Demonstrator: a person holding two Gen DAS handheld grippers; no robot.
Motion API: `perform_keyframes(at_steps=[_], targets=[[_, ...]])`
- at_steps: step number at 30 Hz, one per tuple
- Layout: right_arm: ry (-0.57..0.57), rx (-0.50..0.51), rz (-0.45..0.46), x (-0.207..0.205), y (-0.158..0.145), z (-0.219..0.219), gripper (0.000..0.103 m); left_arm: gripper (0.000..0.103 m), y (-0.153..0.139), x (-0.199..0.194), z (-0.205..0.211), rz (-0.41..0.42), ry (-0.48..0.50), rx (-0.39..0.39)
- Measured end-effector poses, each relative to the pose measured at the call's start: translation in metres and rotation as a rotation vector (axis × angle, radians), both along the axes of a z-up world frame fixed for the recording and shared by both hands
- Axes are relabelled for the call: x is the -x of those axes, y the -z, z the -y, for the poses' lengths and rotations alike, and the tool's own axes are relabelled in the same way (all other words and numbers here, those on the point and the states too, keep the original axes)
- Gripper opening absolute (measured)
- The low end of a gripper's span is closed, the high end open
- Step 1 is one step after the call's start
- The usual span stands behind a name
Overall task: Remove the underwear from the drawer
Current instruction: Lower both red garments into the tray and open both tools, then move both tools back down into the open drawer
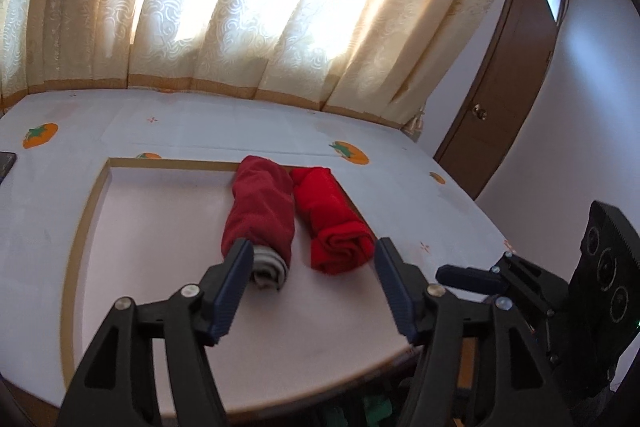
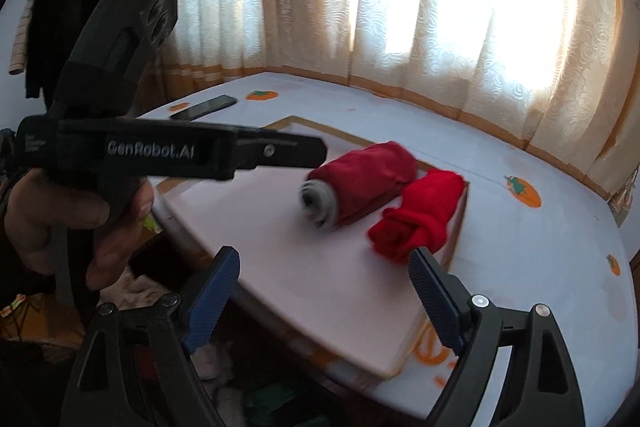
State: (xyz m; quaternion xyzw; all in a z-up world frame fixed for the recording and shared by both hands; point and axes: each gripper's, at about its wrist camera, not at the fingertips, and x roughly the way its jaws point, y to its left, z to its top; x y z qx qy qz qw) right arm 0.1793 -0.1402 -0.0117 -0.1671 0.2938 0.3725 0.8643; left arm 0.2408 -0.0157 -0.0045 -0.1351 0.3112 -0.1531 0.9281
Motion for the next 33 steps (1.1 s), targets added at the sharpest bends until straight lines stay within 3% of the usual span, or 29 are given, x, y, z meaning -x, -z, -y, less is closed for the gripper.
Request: perform_keyframes(at_steps=[7, 14, 33], targets=[[-0.036, -0.015, -0.007, 0.041, 0.006, -0.003, 0.088, 0.065, 0.006, 0.039, 0.001, 0.018, 0.013, 0.008], [-0.053, -0.029, -0.012, 0.066, 0.017, -0.005, 0.089, 0.066, 0.031, 0.072, -0.002, -0.017, 0.019, 0.003], [-0.173, 0.138, -0.067, 0.101, 0.102, -0.058, 0.089, 0.066, 0.086, 0.149, -0.062, -0.11, -0.155, -0.108]])
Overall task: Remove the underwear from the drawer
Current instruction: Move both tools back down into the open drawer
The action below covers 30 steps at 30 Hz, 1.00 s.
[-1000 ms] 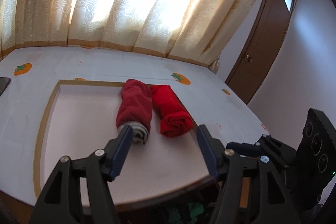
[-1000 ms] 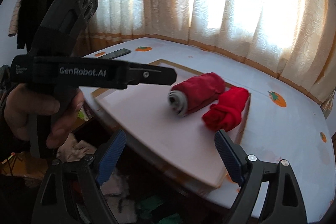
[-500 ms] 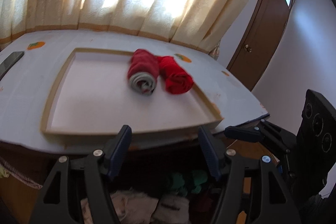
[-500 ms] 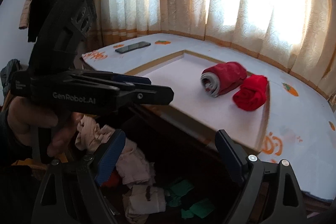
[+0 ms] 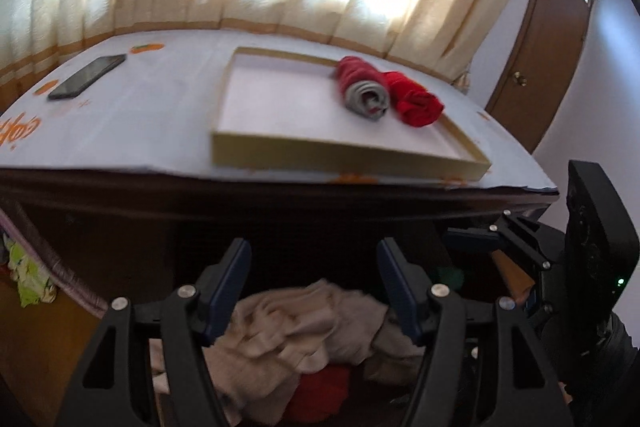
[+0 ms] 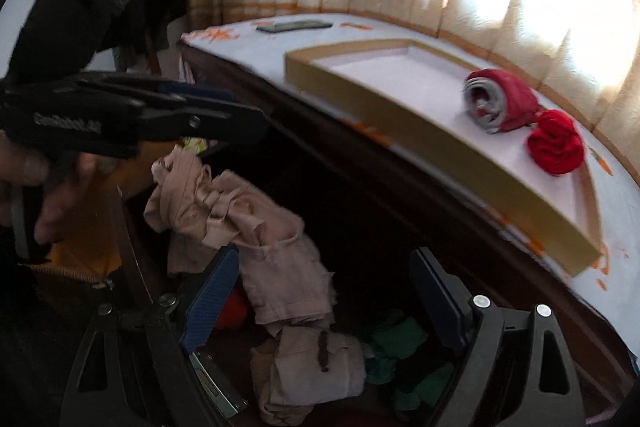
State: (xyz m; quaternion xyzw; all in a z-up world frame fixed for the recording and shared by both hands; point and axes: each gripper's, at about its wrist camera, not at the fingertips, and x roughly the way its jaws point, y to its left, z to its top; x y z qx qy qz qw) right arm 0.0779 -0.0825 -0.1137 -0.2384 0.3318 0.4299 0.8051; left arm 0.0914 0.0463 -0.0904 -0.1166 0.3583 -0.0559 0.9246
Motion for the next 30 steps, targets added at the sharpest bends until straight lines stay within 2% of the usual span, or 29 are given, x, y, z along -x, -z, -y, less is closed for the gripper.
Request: perform_keyframes(at_steps=[8, 19, 24, 30], targets=[[-0.066, 0.089, -0.034, 0.002, 0.024, -0.03, 0.089, 0.066, 0.016, 0.015, -0.015, -0.047, -0.039, -0.041], [-0.139, 0.244, -0.076, -0.008, 0.055, -0.073, 0.089, 0.067, 0.022, 0.022, -0.04, -0.06, -0.089, -0.018], [-0.122, 0.281, -0.09, -0.017, 0.064, -0.087, 0.089, 0.068, 0.027, 0.019, -0.043, -0.075, -0.101, -0.02], [-0.1, 0.285, -0.159, -0.034, 0.072, -0.092, 0.089, 0.068, 0.029, 0.018, -0.04, -0.085, -0.086, -0.017]])
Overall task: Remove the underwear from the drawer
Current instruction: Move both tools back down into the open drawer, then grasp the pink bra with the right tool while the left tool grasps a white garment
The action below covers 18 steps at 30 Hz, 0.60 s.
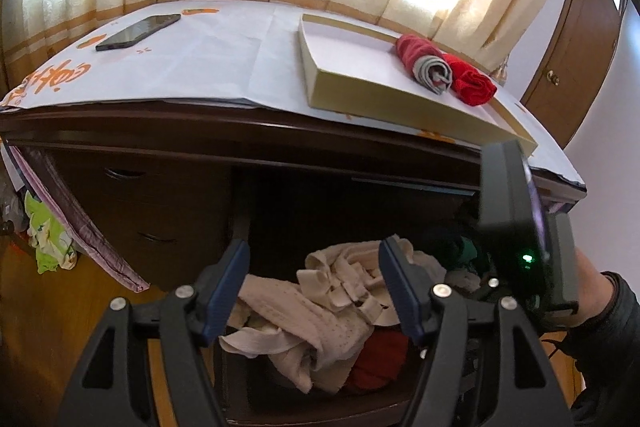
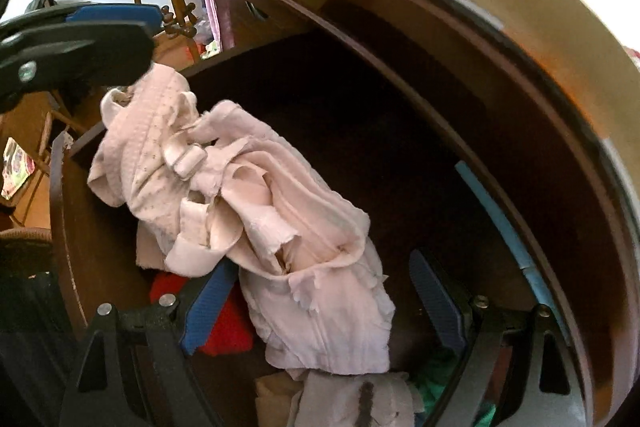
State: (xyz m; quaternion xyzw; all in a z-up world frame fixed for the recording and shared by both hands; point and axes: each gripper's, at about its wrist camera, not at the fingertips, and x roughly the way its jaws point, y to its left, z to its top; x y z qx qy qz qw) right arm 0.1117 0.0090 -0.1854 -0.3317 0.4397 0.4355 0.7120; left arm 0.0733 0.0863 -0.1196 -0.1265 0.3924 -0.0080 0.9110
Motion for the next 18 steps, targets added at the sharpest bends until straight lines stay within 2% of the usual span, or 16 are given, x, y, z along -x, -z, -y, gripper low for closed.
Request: perform_keyframes(at_steps=[6, 7, 8, 10, 11, 14, 18], targets=[[0.039, 0.016, -0.083, -0.02, 0.01, -0.001, 0.089, 0.068, 0.002, -0.001, 0.0, -0.008, 0.002, 0.003], [0.047, 0.023, -0.099, -0.023, 0.011, -0.001, 0.084, 0.068, 0.003, -0.002, 0.0, -0.009, 0.002, 0.002], [0.051, 0.019, -0.12, -0.025, 0.012, 0.001, 0.064, 0.068, 0.003, -0.002, 0.0, -0.011, 0.002, 0.0], [0.049, 0.005, -0.152, -0.029, 0.011, 0.002, 0.056, 0.068, 0.003, -0.002, 0.0, -0.012, 0.004, 0.0], [0.051, 0.006, -0.144, -0.03, 0.011, 0.005, 0.049, 0.068, 0.003, -0.002, 0.001, -0.013, 0.006, -0.002], [0.079, -0.045, -0.147, -0.032, 0.005, 0.015, 0.044, 0.068, 0.003, -0.002, 0.004, -0.013, 0.017, -0.01], [0.142, -0.137, -0.14, -0.034, -0.011, 0.045, 0.043, 0.068, 0.004, -0.002, 0.012, -0.021, 0.047, -0.044]])
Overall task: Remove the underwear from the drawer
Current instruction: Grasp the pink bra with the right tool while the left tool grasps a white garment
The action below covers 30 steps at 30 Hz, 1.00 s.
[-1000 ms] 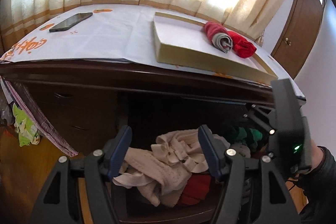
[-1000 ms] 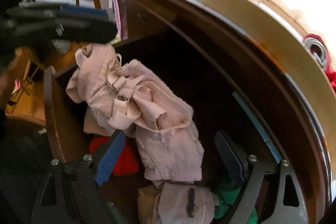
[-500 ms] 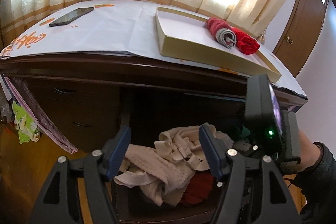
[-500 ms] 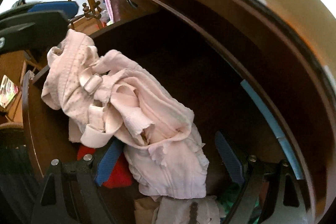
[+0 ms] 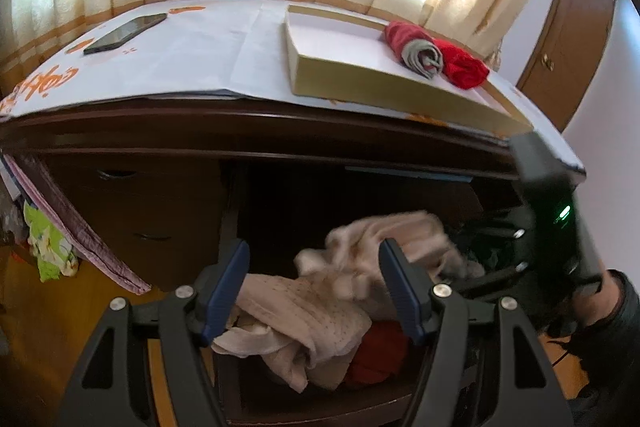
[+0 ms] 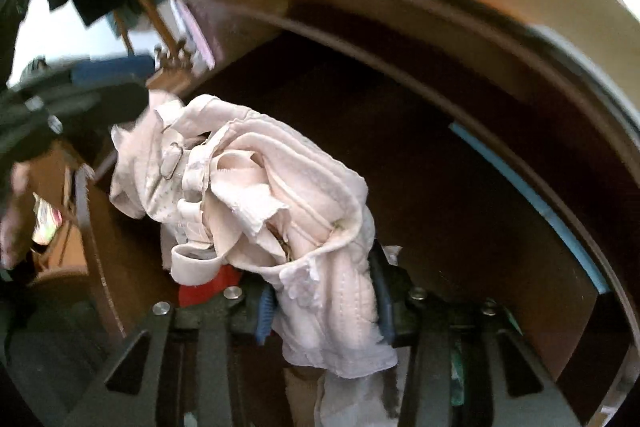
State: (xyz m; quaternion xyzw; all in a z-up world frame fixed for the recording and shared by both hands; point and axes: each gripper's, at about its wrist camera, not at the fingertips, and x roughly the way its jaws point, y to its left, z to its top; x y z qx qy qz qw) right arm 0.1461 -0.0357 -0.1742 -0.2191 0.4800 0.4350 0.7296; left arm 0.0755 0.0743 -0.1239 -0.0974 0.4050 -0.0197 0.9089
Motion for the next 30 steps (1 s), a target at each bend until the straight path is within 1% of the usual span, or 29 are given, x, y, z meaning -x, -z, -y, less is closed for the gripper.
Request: perform_keyframes(at_steps=[4, 7, 8, 11, 14, 15, 17, 19, 20, 23, 24, 28, 30], targets=[[0.071, -0.028, 0.009, -0.008, -0.007, 0.027, 0.043, 0.068, 0.004, 0.0, 0.017, -0.019, 0.053, -0.078], [0.115, -0.061, 0.001, -0.013, -0.012, 0.043, 0.043, 0.068, 0.011, 0.0, 0.033, -0.044, 0.102, -0.151], [0.124, -0.068, 0.0, -0.014, -0.008, 0.044, 0.043, 0.068, 0.014, 0.0, 0.037, -0.054, 0.113, -0.166], [0.151, -0.109, -0.031, -0.017, -0.013, 0.055, 0.043, 0.068, 0.02, -0.002, 0.044, -0.078, 0.137, -0.189], [0.162, -0.13, -0.039, -0.01, -0.011, 0.056, 0.043, 0.068, 0.021, -0.003, 0.048, -0.089, 0.135, -0.238], [0.164, -0.14, -0.041, -0.006, -0.01, 0.053, 0.043, 0.068, 0.02, -0.003, 0.047, -0.087, 0.128, -0.241], [0.173, -0.157, -0.05, -0.002, -0.009, 0.06, 0.043, 0.068, 0.018, -0.002, 0.043, -0.096, 0.112, -0.231], [0.186, -0.173, -0.055, -0.004, -0.01, 0.063, 0.043, 0.068, 0.015, 0.002, 0.039, -0.104, 0.095, -0.203], [0.19, -0.179, -0.055, -0.002, -0.01, 0.065, 0.043, 0.068, 0.014, 0.005, 0.037, -0.113, 0.094, -0.177], [0.192, -0.193, -0.048, 0.0, -0.012, 0.071, 0.043, 0.068, 0.016, 0.013, 0.034, -0.156, 0.097, -0.055], [0.192, -0.196, -0.044, 0.001, -0.012, 0.07, 0.043, 0.068, 0.018, 0.015, 0.034, -0.176, 0.103, -0.025], [0.191, -0.209, -0.028, 0.003, -0.014, 0.077, 0.043, 0.068, 0.029, 0.013, 0.031, -0.236, 0.057, 0.007], [0.192, -0.215, -0.024, 0.004, -0.014, 0.073, 0.043, 0.068, 0.028, 0.012, 0.03, -0.239, 0.046, 0.023]])
